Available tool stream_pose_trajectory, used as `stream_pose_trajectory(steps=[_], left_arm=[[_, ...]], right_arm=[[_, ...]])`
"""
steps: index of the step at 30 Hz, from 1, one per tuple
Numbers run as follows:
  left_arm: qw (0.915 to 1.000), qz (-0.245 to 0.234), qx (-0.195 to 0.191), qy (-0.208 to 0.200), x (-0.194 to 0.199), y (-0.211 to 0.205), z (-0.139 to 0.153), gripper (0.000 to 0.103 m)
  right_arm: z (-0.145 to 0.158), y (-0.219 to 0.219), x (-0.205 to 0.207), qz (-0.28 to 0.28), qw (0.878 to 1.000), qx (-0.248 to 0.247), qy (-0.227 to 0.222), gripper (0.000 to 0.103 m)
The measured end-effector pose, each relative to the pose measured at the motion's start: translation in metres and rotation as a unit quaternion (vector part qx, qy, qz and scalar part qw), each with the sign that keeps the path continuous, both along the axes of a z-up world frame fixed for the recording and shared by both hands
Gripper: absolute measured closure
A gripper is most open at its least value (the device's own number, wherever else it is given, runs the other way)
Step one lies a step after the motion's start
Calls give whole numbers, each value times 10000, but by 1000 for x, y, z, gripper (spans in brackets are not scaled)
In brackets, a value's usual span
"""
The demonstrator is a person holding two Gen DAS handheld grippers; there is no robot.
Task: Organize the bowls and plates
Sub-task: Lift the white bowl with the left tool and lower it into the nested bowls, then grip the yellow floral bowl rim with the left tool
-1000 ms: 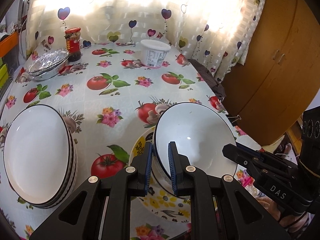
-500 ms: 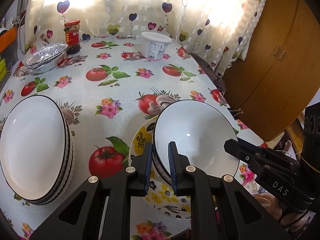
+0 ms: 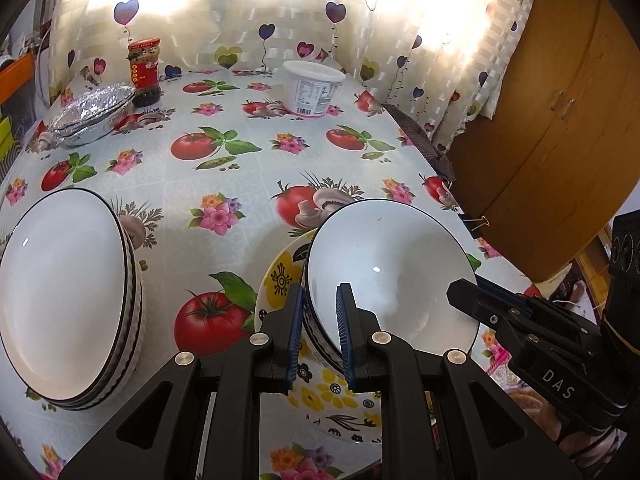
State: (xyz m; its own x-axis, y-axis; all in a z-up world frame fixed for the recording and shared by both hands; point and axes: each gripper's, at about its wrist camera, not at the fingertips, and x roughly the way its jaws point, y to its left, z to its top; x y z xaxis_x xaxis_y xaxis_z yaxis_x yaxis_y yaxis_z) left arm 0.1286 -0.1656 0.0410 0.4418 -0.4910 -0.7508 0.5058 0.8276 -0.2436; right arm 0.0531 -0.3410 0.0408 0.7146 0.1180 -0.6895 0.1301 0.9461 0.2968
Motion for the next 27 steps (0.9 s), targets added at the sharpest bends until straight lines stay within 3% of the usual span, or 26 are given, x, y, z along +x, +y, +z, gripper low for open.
stream_pose_trajectory(steps=[5,9,14,16,21,24,27], left_arm=[[10000,2,-6,-65,0,1,-1,84],[9998,-16,44,-176,-3,0,-3,82],[9996,-11,49,-269,-6,1,-3,66],[9994,12,-14,-353,-7,5,-1,61],[9986,237,10,-467,-6,16,0,60],[9974,360,92,-615,-8,23,1,49],[9974,371,4,-624,-11,29,0,47]], right_arm=[[0,0,0,6,10000,2,-29,82],[3,1,0,67,9998,14,-163,71],[8,0,-2,51,9994,-25,-356,56],[8,-2,-3,25,9993,-2,-381,56],[7,-14,-7,-150,9986,29,-511,54],[6,-24,-12,-309,9981,3,-530,53],[4,-33,-15,-458,9976,-36,-524,53]])
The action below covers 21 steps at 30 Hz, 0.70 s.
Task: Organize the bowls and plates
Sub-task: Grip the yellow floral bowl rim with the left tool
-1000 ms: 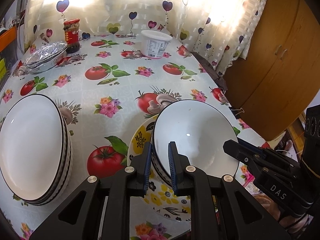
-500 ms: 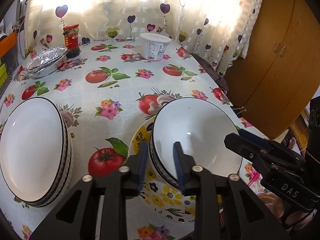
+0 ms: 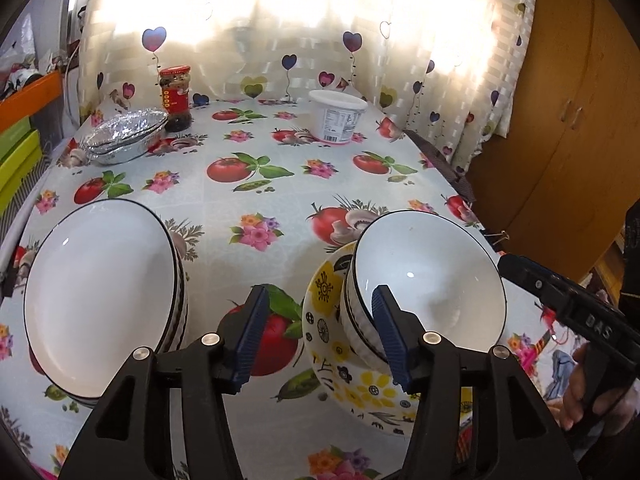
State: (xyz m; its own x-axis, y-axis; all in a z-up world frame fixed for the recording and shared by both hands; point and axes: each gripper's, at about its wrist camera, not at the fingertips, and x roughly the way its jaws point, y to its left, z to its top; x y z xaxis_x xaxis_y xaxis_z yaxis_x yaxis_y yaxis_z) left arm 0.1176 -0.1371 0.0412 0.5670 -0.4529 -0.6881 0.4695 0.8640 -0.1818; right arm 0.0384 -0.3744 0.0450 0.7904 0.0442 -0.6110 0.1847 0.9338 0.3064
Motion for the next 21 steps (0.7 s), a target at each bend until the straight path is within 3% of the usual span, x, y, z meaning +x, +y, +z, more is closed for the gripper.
stream_pose_trajectory(steps=[9,21], left_arm=[[9997,209,-39,-119,-5,10,5,47],[9991,366,-36,190,-8,14,-11,47]], right_arm=[[-17,-20,-3,-194,9996,57,212,52],[-40,-13,9,250,9986,188,435,52]])
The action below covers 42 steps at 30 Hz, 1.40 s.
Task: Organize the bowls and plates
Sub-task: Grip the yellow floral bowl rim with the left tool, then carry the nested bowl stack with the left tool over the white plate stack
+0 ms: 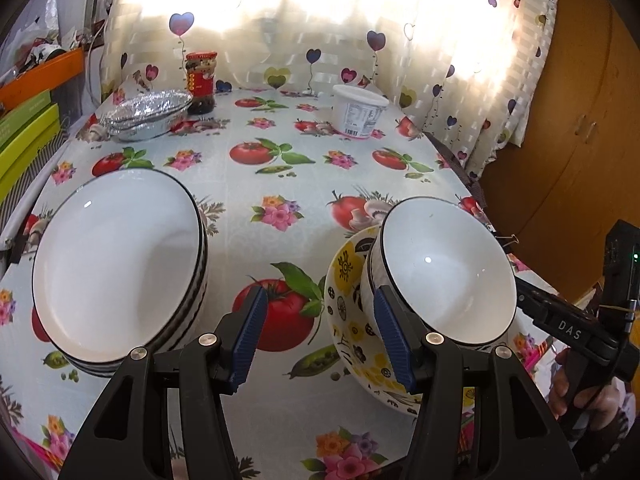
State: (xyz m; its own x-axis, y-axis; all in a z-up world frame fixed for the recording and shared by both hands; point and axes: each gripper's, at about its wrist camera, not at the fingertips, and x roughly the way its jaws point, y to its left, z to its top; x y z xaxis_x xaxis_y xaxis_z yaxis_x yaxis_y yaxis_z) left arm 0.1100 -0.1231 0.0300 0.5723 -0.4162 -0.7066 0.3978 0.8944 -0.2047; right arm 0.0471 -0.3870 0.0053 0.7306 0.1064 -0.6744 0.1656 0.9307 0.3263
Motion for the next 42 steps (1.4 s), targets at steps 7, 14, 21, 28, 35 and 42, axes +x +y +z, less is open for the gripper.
stream_pose_trajectory(steps=[7,14,21,28,35,42], left_arm=[[9995,94,69,306,3,-2,-18,47],[9989,48,55,468,3,-8,-28,47],[9984,73,80,552,4,-12,-36,47],[9980,-55,94,622,5,-23,-43,47],[9977,-116,102,666,9,-31,-49,62],[9983,-250,21,533,11,-41,-50,83]], right_arm=[[-15,7,8,160,9997,-26,169,67],[-18,6,9,310,9994,98,128,88],[-15,5,3,306,9995,50,21,90],[-13,-2,-5,257,9997,-9,-12,91],[-13,-6,-7,252,9997,-75,-2,91],[-16,-5,-4,267,9996,-97,36,91]])
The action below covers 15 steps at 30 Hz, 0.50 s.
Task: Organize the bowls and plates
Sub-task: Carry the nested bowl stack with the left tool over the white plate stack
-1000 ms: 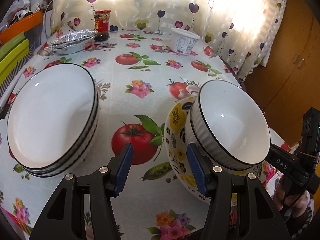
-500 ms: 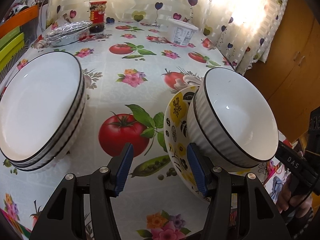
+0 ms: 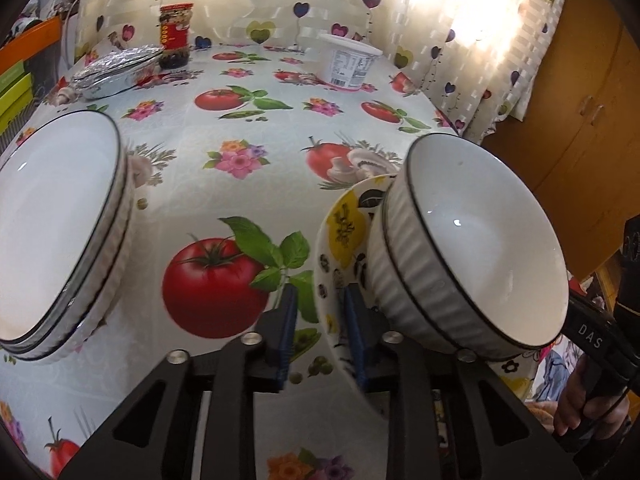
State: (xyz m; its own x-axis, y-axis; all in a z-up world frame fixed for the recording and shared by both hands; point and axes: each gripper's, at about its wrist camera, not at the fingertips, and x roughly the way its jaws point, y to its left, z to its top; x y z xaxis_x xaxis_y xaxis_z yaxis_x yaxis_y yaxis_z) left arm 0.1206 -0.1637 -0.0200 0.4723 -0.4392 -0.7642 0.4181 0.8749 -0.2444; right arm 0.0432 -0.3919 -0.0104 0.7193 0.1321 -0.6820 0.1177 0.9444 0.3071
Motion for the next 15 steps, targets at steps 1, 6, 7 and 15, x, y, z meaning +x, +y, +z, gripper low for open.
stream_pose_trajectory(steps=[1,6,7,15], left_arm=[[10000,-22,17,-18,0,-2,0,86],[9999,-72,-56,-76,2,-4,0,90],[9999,-78,-76,-95,2,-4,0,91],[9996,-164,-173,-125,6,-3,-1,91]], right_arm=[[0,0,1,4,10000,1,4,91],[-4,3,6,15,10000,-30,38,91],[-5,4,7,17,10000,-9,48,91],[-15,8,16,-25,9998,86,176,92]])
